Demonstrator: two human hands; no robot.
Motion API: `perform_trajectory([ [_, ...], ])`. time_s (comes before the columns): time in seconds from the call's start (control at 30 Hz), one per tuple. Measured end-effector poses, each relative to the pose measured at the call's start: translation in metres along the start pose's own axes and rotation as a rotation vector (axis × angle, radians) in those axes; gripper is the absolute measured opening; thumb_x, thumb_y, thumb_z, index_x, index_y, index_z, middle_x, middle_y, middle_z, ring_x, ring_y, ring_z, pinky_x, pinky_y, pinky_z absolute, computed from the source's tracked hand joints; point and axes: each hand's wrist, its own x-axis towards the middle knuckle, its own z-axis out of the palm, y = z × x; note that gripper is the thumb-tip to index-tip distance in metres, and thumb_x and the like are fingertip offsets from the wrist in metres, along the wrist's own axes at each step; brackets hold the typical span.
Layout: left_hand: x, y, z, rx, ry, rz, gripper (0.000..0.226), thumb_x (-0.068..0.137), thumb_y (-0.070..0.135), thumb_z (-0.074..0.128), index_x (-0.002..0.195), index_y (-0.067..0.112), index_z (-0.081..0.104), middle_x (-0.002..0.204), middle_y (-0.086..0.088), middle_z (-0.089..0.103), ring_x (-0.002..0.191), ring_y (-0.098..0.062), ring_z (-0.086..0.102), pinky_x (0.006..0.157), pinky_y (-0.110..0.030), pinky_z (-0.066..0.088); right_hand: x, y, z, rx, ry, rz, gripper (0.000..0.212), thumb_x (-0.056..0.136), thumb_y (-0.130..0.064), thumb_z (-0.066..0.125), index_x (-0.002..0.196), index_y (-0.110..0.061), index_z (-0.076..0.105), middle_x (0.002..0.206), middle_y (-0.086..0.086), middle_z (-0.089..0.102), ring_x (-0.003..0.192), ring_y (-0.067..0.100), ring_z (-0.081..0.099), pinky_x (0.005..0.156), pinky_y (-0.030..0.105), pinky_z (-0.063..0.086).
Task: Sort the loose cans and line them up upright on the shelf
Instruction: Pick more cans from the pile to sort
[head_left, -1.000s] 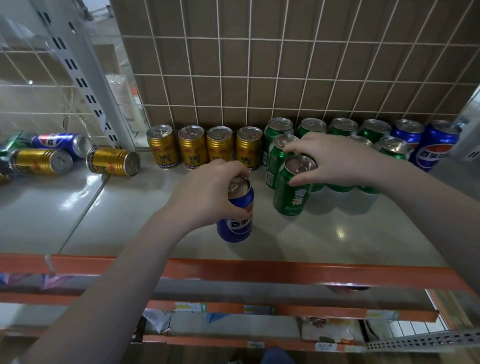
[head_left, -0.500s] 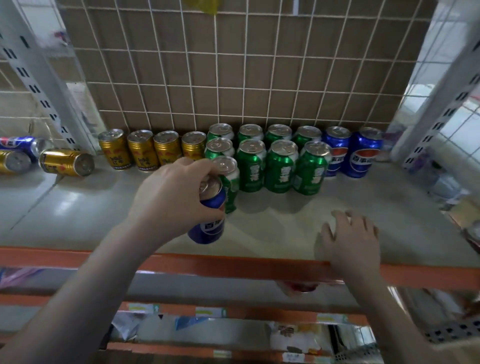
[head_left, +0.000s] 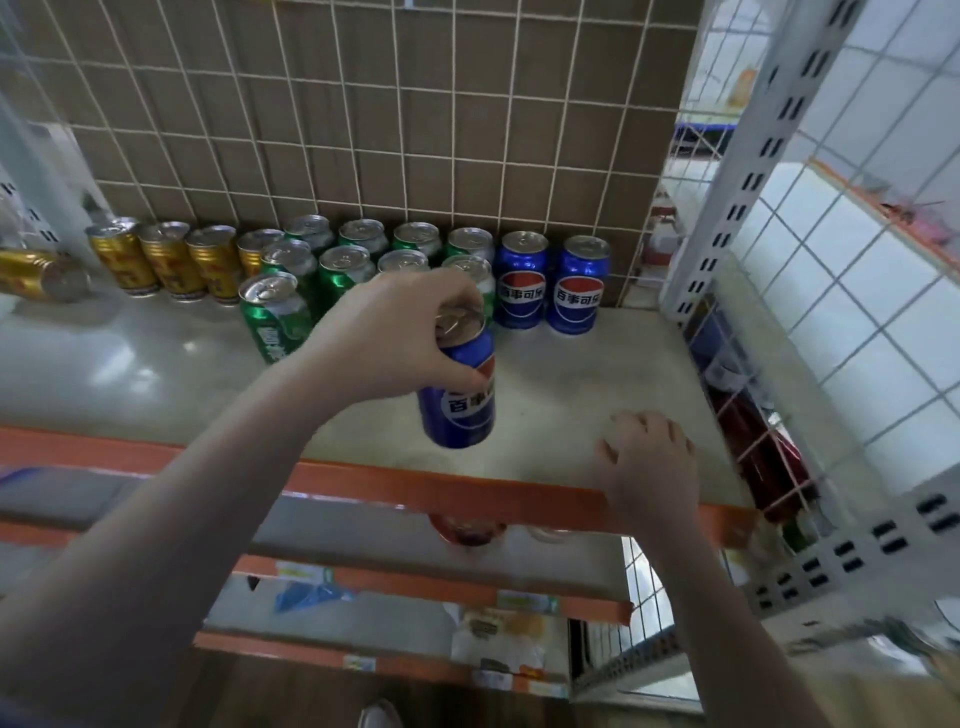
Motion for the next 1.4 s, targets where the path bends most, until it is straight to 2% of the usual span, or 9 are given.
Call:
perform_trajectory([
  [0.13, 0.034, 0.024, 0.01, -0.048, -0.044, 0.088, 0.055, 0.065, 0.04, 0.079, 0.113, 0.025, 0.057, 0.104, 0.01, 0.06, 0.093, -0.012, 0.057, 0.07, -0.024, 0.047, 0.007, 0.015, -0.004, -0.008, -0.078, 0.028, 0.031, 0.084, -0.026, 0.058, 0.109, -0.007, 0.061, 0.109, 0.018, 0.057, 0.107, 0.036, 0.048, 0.091, 0.041, 0.035],
  [0.3, 0.091, 0.05, 0.022, -0.001, -0.077, 0.2, 0.058, 0.067, 0.042, 0.079, 0.116, 0.02, 0.056, 0.105, 0.008, 0.058, 0.095, -0.014, 0.057, 0.075, -0.028, 0.05, 0.02, 0.03, -0.009, -0.041, -0.121, -0.005, 0.035, 0.088, -0.033, 0.052, 0.113, -0.011, 0.059, 0.111, 0.015, 0.055, 0.108, 0.034, 0.047, 0.089, 0.039, 0.037],
  [0.43, 0.139, 0.067, 0.021, 0.003, -0.091, 0.281, 0.06, 0.069, 0.042, 0.079, 0.119, 0.021, 0.055, 0.111, 0.008, 0.057, 0.096, -0.01, 0.052, 0.078, -0.024, 0.041, 0.024, 0.037, -0.01, -0.053, -0.136, -0.032, 0.035, 0.089, -0.032, 0.052, 0.116, -0.011, 0.058, 0.113, 0.014, 0.056, 0.107, 0.032, 0.048, 0.09, 0.038, 0.039],
  [0.5, 0.162, 0.076, 0.021, 0.046, -0.09, 0.346, 0.063, 0.069, 0.042, 0.079, 0.122, 0.02, 0.054, 0.117, 0.006, 0.058, 0.097, -0.01, 0.051, 0.08, -0.024, 0.04, 0.022, 0.037, -0.008, -0.01, -0.114, -0.028, 0.031, 0.086, -0.028, 0.057, 0.109, -0.007, 0.062, 0.106, 0.017, 0.058, 0.101, 0.036, 0.051, 0.087, 0.04, 0.041],
  [0.6, 0.191, 0.092, 0.021, 0.095, -0.11, 0.438, 0.065, 0.069, 0.042, 0.078, 0.124, 0.021, 0.052, 0.122, 0.005, 0.057, 0.101, -0.01, 0.05, 0.084, -0.025, 0.041, 0.021, 0.039, -0.002, 0.017, -0.033, -0.033, 0.022, 0.075, -0.021, 0.069, 0.09, -0.004, 0.067, 0.086, 0.018, 0.061, 0.084, 0.037, 0.057, 0.073, 0.041, 0.047],
  [0.7, 0.215, 0.103, 0.025, 0.106, -0.154, 0.491, 0.063, 0.07, 0.037, 0.079, 0.124, 0.018, 0.052, 0.121, 0.003, 0.056, 0.1, -0.01, 0.05, 0.082, -0.023, 0.04, 0.021, 0.037, -0.001, -0.002, -0.005, -0.045, 0.019, 0.072, -0.021, 0.072, 0.082, -0.007, 0.066, 0.079, 0.014, 0.06, 0.077, 0.034, 0.057, 0.066, 0.038, 0.048],
  [1.0, 0.254, 0.106, 0.061, 0.135, -0.293, 0.525, 0.062, 0.07, 0.026, 0.08, 0.124, 0.02, 0.049, 0.124, 0.003, 0.054, 0.103, -0.013, 0.051, 0.079, -0.025, 0.043, 0.024, 0.034, 0.0, -0.056, -0.011, -0.046, 0.017, 0.078, -0.026, 0.064, 0.083, -0.01, 0.059, 0.079, 0.009, 0.054, 0.076, 0.027, 0.053, 0.066, 0.039, 0.047],
  [1.17, 0.264, 0.097, 0.074, 0.102, -0.325, 0.481, 0.063, 0.071, 0.022, 0.08, 0.125, 0.022, 0.048, 0.125, 0.004, 0.053, 0.099, -0.011, 0.049, 0.064, -0.017, 0.039, 0.029, 0.03, 0.0, -0.119, -0.026, -0.039, 0.016, 0.084, -0.026, 0.06, 0.088, -0.01, 0.06, 0.082, 0.01, 0.056, 0.078, 0.027, 0.053, 0.066, 0.038, 0.044],
  [1.4, 0.268, 0.086, 0.087, 0.127, -0.356, 0.438, 0.06, 0.069, 0.021, 0.082, 0.119, 0.022, 0.049, 0.123, 0.002, 0.054, 0.101, -0.018, 0.052, 0.077, -0.031, 0.048, 0.042, 0.026, 0.004, -0.164, -0.062, -0.027, 0.023, 0.09, -0.027, 0.049, 0.099, -0.008, 0.06, 0.092, 0.013, 0.058, 0.087, 0.029, 0.054, 0.073, 0.037, 0.043],
])
